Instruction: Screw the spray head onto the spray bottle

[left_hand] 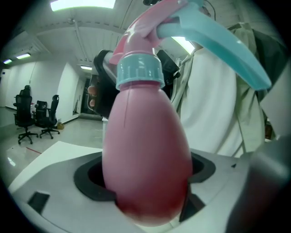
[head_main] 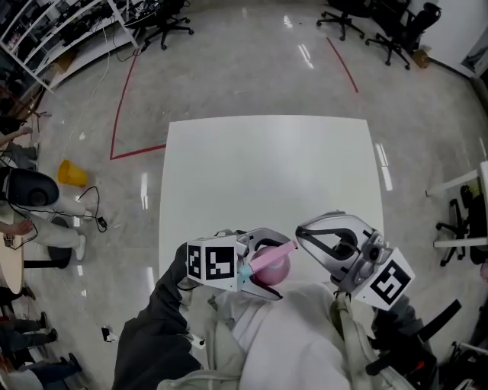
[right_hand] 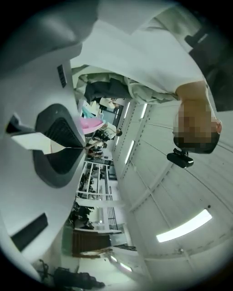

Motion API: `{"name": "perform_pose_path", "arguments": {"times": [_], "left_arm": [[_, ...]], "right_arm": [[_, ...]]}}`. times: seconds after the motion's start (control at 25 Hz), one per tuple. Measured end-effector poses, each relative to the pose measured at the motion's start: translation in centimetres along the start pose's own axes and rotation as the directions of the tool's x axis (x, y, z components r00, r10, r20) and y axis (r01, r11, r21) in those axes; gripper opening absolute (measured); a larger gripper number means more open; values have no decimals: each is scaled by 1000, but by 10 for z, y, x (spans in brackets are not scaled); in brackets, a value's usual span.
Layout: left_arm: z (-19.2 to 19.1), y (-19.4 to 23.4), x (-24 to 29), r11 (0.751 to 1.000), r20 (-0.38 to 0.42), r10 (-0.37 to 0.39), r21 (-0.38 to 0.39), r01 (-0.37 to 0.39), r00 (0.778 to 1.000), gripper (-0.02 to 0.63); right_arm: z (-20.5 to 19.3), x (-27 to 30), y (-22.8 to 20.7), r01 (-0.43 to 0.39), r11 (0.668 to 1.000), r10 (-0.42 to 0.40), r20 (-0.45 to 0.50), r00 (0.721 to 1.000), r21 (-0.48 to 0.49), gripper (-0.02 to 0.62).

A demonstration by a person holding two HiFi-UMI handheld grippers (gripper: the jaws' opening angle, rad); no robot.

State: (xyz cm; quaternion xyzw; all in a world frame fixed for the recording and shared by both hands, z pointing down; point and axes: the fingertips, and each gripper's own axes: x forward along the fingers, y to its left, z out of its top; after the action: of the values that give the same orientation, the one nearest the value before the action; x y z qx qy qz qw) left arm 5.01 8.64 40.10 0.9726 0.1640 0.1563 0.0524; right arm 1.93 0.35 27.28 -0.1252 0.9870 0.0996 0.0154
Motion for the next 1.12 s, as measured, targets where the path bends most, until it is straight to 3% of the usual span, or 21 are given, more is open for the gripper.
{"name": "perform_pose_path", "arguments": {"times": [0.12,0.32,0.4,0.52,0.6,0.64,0.68,0.72,0.8,0.88,1.0,1.04,1.08,1.12], "left_arm": [[-2,3,-5,998,-14,55,9,-55,998,448],[-15,8,-19,988,-59,154,20,-153,986,448],[-16,13,-27,980,-55,200,18,-199,978,448],[-13,18,-35,971,-38,237,25,-236,971,448],[-13,15,-36,973,-44,230,31,-229,972,448],[-14,13,-36,976,-46,218,33,-216,975,448],[-14,9,-35,980,-47,199,32,-197,979,449],[-13,6,-33,984,-49,175,31,-173,983,448],[-12,-1,-28,993,-65,118,32,-116,991,448],[-14,-6,-23,997,-101,66,41,-62,993,448],[-16,-6,-14,998,-117,43,44,-38,992,448],[-13,-3,-13,998,-100,57,40,-53,993,448],[-9,2,-13,996,-74,82,37,-80,994,448],[-4,8,-16,993,-41,119,32,-117,992,448]], "right_arm": [[8,-6,-9,122,991,-117,90,989,-60,-3],[15,1,-5,158,979,-145,107,984,-126,-3],[16,0,-8,197,974,-182,130,975,-115,-3],[24,-14,-24,299,954,-288,224,931,-19,-3],[27,-17,-23,225,971,-240,288,927,85,-2],[26,-13,-19,147,980,-181,303,936,132,46],[24,-7,-13,63,985,-109,299,948,159,262],[21,1,-5,-18,986,-29,275,961,166,356],[16,13,16,-164,976,134,197,971,144,357],[17,23,40,-274,957,260,135,956,97,357],[10,34,63,-334,943,334,54,941,-3,349],[7,35,65,-328,944,329,34,944,-23,214],[6,34,64,-310,950,311,27,950,-23,155],[6,32,60,-282,960,282,31,959,-5,141]]}}
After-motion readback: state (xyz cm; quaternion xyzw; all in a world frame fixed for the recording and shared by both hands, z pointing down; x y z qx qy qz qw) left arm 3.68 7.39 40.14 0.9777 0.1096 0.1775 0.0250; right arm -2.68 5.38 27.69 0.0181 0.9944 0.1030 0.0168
